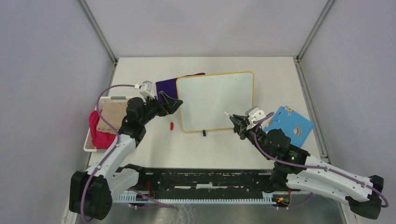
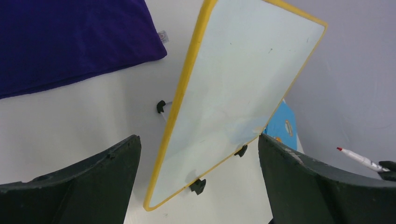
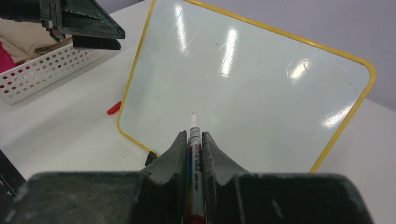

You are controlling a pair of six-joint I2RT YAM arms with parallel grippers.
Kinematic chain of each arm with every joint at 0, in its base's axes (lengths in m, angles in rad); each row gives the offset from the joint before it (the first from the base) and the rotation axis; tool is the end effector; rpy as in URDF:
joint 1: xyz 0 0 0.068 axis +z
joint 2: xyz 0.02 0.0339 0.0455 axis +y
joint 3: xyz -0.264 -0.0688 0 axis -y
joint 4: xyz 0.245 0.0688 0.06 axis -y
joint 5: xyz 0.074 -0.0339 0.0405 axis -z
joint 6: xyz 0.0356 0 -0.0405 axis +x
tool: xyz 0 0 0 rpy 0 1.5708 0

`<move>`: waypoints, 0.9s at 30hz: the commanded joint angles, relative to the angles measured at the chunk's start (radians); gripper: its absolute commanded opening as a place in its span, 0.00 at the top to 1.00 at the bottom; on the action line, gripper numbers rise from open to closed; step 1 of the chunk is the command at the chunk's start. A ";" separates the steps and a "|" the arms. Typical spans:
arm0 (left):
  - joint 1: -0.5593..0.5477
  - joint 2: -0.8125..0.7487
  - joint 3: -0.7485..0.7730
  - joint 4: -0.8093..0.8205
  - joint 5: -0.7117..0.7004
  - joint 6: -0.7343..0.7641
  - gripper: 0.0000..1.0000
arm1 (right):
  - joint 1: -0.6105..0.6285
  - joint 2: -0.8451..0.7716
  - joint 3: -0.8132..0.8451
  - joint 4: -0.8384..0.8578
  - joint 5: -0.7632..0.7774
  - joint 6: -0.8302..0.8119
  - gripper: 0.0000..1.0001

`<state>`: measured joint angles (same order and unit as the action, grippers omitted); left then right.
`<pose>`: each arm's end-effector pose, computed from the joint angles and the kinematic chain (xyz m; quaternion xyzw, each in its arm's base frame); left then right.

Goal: Write a sentence on the whiteboard

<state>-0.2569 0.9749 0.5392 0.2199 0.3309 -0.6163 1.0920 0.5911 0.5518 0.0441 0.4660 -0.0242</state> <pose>0.2141 -0.0682 0.2599 -0.0358 0.7746 -0.3777 0.5060 0.0850 0.1291 0.3115 -0.2246 0.6689 0.2107 0.6766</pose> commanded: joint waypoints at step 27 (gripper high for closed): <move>0.122 0.078 0.133 0.010 -0.098 0.105 0.00 | -0.001 0.001 0.024 0.049 -0.029 -0.003 1.00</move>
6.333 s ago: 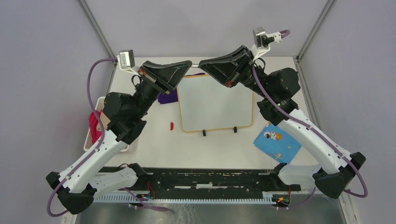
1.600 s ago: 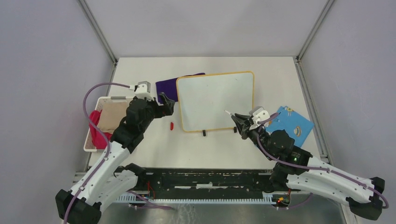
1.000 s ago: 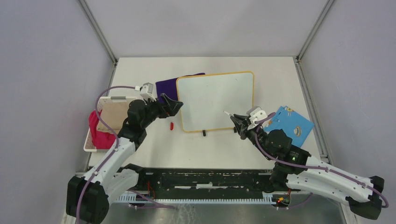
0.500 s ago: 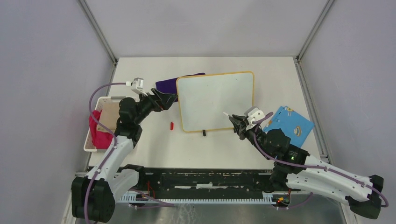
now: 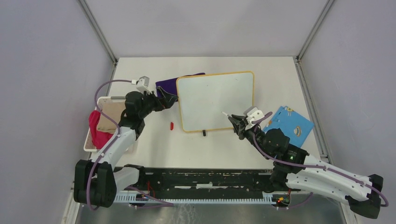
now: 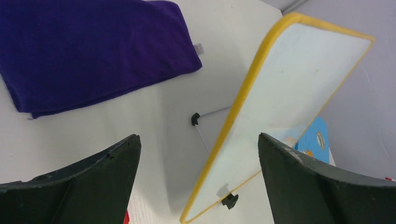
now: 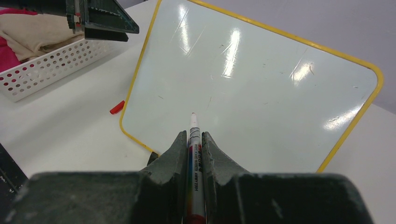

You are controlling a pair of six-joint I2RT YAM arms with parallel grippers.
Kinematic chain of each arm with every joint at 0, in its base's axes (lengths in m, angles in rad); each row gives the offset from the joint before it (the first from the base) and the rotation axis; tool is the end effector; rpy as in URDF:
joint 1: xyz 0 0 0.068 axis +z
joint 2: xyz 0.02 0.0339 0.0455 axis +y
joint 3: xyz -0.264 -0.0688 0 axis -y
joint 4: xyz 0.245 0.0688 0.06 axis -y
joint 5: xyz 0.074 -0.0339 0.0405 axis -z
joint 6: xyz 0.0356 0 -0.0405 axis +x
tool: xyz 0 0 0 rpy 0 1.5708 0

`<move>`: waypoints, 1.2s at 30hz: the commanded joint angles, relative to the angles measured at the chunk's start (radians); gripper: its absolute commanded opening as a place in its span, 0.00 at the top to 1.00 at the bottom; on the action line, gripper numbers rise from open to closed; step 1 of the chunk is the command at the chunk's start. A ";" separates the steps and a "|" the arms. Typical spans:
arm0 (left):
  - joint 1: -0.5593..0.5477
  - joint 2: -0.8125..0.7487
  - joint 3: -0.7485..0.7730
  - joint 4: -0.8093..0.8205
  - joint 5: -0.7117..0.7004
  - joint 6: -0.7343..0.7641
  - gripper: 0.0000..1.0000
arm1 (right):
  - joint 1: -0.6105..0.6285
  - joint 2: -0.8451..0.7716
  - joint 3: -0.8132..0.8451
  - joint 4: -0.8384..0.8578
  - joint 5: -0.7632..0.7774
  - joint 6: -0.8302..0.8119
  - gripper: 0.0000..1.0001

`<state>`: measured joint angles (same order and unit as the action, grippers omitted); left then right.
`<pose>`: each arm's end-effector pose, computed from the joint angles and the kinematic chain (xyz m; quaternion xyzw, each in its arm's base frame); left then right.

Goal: Write a sentence on the whiteboard

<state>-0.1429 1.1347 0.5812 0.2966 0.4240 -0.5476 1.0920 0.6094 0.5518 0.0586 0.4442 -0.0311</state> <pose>0.2468 -0.0503 0.2480 -0.0297 0.7842 -0.3588 0.5054 0.0862 0.1329 0.3105 -0.2352 0.6665 0.2148 0.6740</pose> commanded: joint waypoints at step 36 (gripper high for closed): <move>-0.090 -0.245 -0.008 -0.167 -0.312 0.160 0.00 | 0.000 -0.006 0.026 0.040 -0.041 0.008 1.00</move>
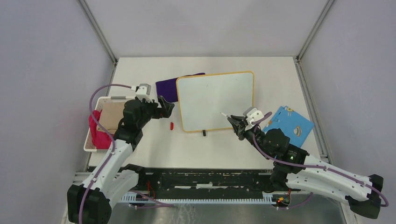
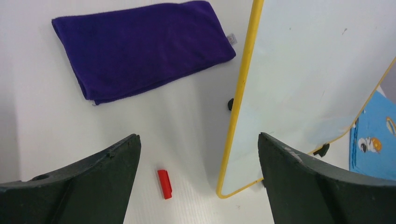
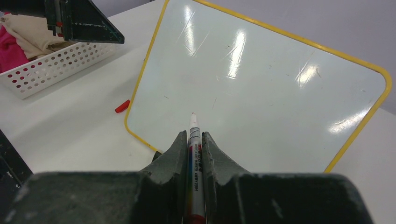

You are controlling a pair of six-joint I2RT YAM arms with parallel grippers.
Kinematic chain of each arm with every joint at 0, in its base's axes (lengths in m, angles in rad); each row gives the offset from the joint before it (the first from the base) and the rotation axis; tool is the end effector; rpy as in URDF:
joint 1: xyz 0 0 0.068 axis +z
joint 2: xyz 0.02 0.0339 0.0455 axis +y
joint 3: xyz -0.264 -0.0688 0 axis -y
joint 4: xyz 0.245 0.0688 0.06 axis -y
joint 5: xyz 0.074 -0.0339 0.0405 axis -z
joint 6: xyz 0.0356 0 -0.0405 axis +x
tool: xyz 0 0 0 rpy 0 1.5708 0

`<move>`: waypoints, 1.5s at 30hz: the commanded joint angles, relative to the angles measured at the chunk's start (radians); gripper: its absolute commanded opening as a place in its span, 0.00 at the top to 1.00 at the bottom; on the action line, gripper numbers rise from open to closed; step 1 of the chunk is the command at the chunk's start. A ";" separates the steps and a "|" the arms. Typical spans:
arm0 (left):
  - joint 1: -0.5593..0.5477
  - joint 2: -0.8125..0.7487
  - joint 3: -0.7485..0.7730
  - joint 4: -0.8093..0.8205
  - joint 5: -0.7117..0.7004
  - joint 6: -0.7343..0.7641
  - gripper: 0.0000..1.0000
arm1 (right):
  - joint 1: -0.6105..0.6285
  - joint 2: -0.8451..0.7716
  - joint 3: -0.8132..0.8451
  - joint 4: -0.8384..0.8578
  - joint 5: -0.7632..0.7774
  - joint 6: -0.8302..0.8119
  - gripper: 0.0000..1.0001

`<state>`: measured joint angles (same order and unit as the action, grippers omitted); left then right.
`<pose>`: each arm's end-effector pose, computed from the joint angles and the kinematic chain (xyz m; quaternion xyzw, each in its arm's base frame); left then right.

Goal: Write a sentence on the whiteboard

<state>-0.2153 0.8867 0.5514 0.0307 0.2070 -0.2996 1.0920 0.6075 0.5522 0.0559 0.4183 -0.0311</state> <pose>0.2017 -0.0516 0.2615 0.0273 0.8037 -0.2304 0.5479 0.0855 0.1333 0.3106 -0.2439 0.6635 0.2234 0.6711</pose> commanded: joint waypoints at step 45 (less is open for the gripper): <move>0.083 0.629 -0.035 0.849 0.763 -0.194 0.26 | 0.000 0.084 0.080 0.061 -0.053 -0.015 1.00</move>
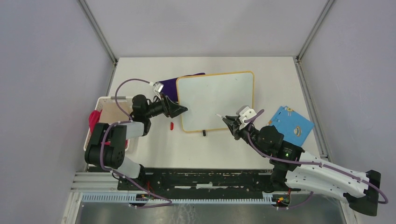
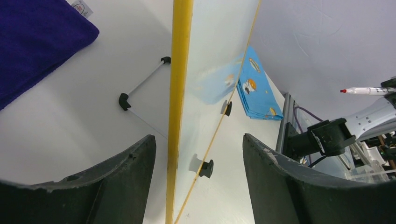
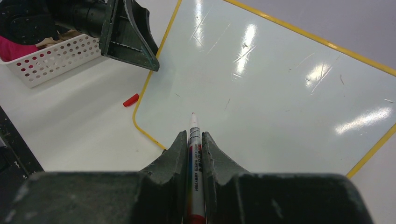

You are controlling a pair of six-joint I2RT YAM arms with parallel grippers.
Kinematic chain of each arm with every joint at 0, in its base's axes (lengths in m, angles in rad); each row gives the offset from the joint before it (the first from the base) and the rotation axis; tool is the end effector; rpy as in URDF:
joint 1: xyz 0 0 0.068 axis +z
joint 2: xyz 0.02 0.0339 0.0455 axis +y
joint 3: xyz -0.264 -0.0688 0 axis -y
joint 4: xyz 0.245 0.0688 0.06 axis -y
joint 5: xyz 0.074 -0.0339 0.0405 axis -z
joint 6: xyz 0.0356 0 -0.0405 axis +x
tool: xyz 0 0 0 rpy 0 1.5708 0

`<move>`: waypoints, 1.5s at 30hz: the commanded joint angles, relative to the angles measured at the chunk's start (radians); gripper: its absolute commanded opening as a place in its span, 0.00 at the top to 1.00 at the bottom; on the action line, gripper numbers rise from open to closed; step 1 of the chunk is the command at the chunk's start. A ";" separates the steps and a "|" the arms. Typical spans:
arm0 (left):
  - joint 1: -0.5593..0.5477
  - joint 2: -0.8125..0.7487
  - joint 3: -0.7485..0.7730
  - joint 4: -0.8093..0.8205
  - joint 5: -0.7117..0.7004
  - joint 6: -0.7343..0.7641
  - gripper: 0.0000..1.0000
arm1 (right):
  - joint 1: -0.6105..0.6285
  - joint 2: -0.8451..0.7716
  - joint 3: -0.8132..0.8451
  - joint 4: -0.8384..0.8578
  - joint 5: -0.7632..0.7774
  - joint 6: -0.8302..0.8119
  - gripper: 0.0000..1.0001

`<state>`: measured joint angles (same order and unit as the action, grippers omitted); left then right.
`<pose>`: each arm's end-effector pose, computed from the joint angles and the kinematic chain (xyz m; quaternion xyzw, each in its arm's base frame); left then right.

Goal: Write a sentence on the whiteboard

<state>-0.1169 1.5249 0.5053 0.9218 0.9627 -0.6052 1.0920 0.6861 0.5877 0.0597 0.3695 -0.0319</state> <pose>0.2759 -0.0618 0.1907 0.1430 0.7123 -0.5312 0.4358 0.0909 0.1472 0.3122 -0.2697 0.6673 0.2303 0.6549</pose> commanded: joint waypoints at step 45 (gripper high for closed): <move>-0.036 0.175 0.036 0.028 0.022 0.094 0.78 | 0.013 0.267 0.129 0.234 0.144 0.048 1.00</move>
<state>-0.1486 1.6897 0.5133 0.9836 1.0115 -0.5617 1.0996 0.8970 0.6472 0.1776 0.4080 0.0284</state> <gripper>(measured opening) 0.288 0.178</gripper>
